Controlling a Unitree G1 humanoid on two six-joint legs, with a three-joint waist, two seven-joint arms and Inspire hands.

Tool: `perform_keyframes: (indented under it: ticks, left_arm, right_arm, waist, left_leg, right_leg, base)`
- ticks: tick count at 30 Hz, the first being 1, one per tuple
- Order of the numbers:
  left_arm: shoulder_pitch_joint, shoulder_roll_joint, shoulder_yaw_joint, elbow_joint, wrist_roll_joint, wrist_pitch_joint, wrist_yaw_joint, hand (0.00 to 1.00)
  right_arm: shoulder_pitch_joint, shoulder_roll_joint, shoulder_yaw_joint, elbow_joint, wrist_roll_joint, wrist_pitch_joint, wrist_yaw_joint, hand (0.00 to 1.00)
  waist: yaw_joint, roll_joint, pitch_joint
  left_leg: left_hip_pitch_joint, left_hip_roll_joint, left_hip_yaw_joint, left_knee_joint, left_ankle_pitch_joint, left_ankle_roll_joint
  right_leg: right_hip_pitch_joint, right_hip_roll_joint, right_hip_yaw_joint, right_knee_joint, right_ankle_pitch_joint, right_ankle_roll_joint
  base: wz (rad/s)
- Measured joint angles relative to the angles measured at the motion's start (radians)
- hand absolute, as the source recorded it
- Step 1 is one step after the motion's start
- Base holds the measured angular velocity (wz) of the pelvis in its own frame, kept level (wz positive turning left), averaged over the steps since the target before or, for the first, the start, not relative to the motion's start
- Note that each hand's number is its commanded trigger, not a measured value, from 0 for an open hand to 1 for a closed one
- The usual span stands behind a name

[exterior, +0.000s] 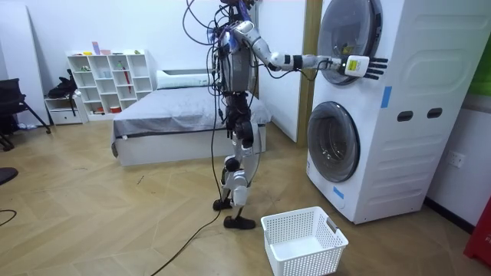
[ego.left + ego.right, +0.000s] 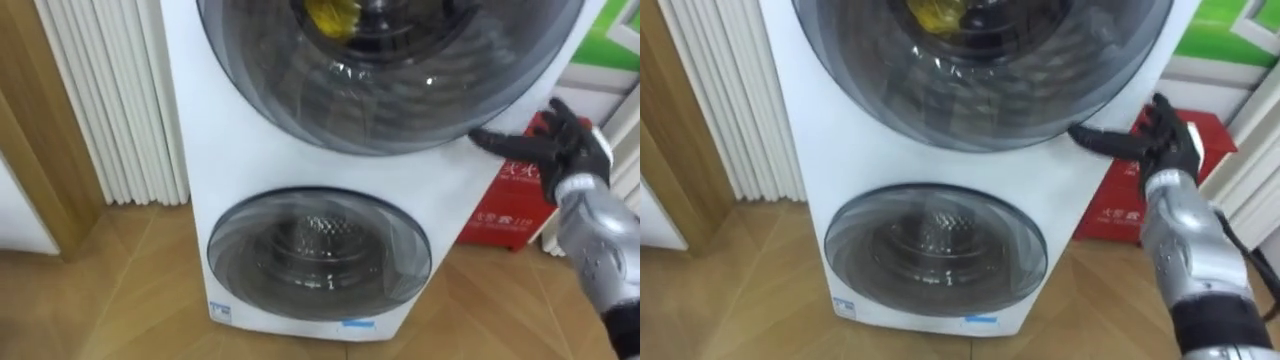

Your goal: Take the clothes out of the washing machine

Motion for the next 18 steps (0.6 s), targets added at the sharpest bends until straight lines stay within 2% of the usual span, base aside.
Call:
perform_keyframes:
  ticks: [4,7,10,15,16,17,18]
  left_arm:
    - [0.007,-0.001,0.007,-0.030,0.022,0.010,-0.010,0.00]
    - [0.005,-0.001,0.019,-0.045,0.028,0.010,-0.009,0.00]
    - [0.004,-0.001,0.021,-0.045,0.042,0.014,-0.009,0.00]
    - [0.005,-0.001,0.021,-0.044,0.052,0.031,-0.010,0.00]
    - [0.007,0.000,0.020,-0.041,0.052,0.033,-0.011,0.00]
    - [0.006,0.002,0.019,-0.028,0.052,0.033,-0.014,0.00]
    - [0.003,0.002,0.017,-0.023,0.053,0.032,-0.016,0.00]
  right_arm:
    - [-0.011,-0.021,0.001,0.000,-0.003,0.001,0.004,0.00]
    - [-0.052,-0.042,0.005,0.000,-0.031,0.001,0.014,0.00]
    - [-0.070,-0.055,0.005,0.000,-0.049,0.013,0.023,0.00]
    - [-0.073,-0.057,0.006,-0.001,-0.056,0.013,0.026,0.00]
    - [-0.073,-0.059,0.016,-0.001,-0.056,0.013,0.025,0.00]
    - [-0.073,-0.059,0.034,0.000,-0.056,0.015,0.019,0.00]
    - [-0.072,-0.059,0.035,0.000,-0.056,0.017,0.016,0.00]
  waist:
    - [-0.003,0.000,-0.0009]
    - [-0.002,0.000,-0.0009]
    - [-0.002,0.000,-0.0021]
    - [-0.002,0.001,-0.0037]
    - [0.000,0.000,-0.0042]
    - [0.001,-0.015,-0.0012]
    - [0.000,-0.025,0.0006]
  left_leg:
    - [0.002,-0.005,0.000,0.001,0.000,0.000]
    - [0.001,-0.008,0.000,0.000,0.000,0.000]
    - [0.000,-0.010,-0.001,0.000,0.000,0.000]
    - [-0.001,-0.015,0.001,0.010,0.000,0.000]
    - [-0.004,-0.017,0.004,0.027,0.000,0.000]
    - [-0.045,-0.029,0.008,0.116,-0.005,-0.006]
    - [-0.083,-0.037,0.011,0.165,-0.019,-0.012]
  right_leg:
    - [0.001,-0.004,0.000,0.001,0.000,0.000]
    - [-0.002,-0.006,0.001,0.001,0.000,0.000]
    - [-0.001,-0.008,0.001,0.001,0.000,0.000]
    - [0.000,-0.012,0.007,0.001,0.000,0.000]
    - [0.004,-0.016,0.019,0.001,0.000,0.000]
    - [0.013,-0.037,0.066,0.000,0.002,-0.001]
    - [0.015,-0.053,0.114,-0.001,0.002,-0.001]
  base:
    - [-0.07]
    - [-0.08]
    - [-0.04]
    - [-0.05]
    - [-0.05]
    - [0.00]
    - [0.27]
